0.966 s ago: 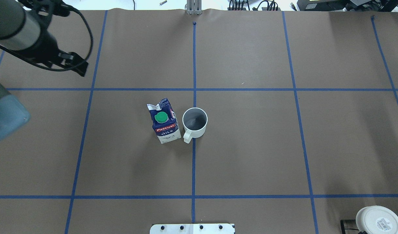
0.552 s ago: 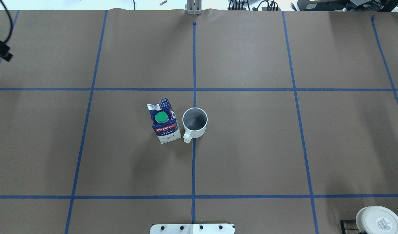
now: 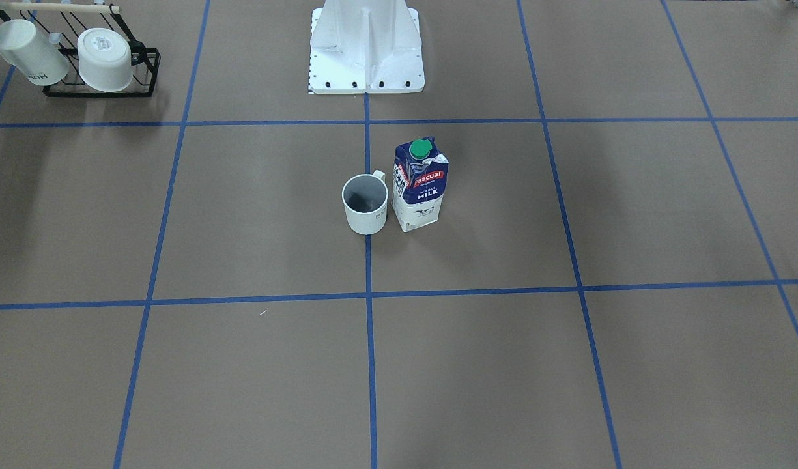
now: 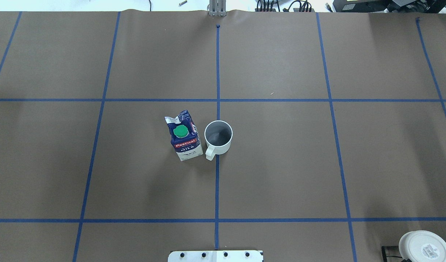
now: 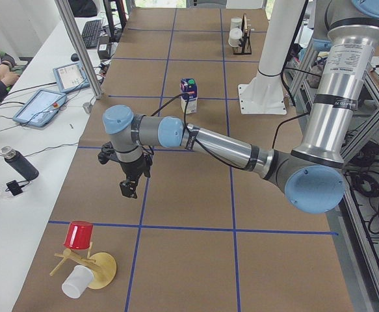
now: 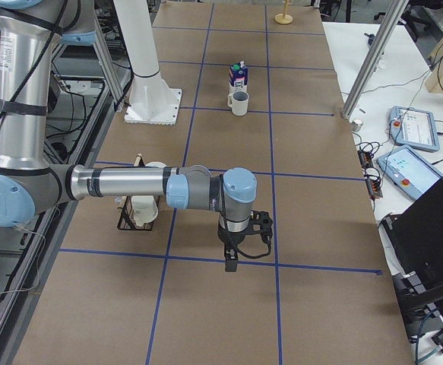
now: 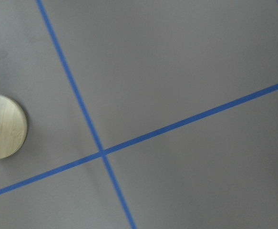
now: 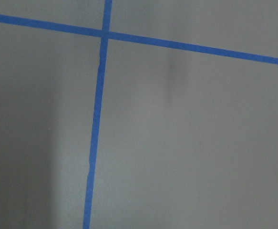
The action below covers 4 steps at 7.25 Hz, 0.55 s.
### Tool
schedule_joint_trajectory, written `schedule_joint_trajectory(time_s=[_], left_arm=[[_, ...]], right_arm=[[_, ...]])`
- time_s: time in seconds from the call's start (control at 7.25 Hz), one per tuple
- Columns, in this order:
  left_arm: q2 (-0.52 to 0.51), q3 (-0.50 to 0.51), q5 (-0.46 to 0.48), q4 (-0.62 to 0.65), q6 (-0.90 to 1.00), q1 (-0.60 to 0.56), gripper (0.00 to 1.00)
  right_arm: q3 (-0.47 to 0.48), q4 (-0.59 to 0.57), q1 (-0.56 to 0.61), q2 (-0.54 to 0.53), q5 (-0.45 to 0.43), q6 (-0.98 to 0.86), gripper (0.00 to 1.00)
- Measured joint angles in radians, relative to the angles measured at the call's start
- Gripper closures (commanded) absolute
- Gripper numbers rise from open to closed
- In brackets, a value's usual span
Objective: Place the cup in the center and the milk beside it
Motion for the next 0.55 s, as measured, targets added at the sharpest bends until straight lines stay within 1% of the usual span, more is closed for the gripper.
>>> schedule_joint_trajectory(time_s=[0.28, 0.55], left_arm=[[0.056, -0.001, 0.005, -0.001, -0.002, -0.028, 0.01], [0.150, -0.026, 0.001, -0.055, -0.022, -0.032, 0.01]], right_arm=[[-0.001, 0.000, 0.001, 0.000, 0.000, 0.000, 0.00], [-0.001, 0.001, 0.000, -0.001, 0.000, 0.000, 0.00]])
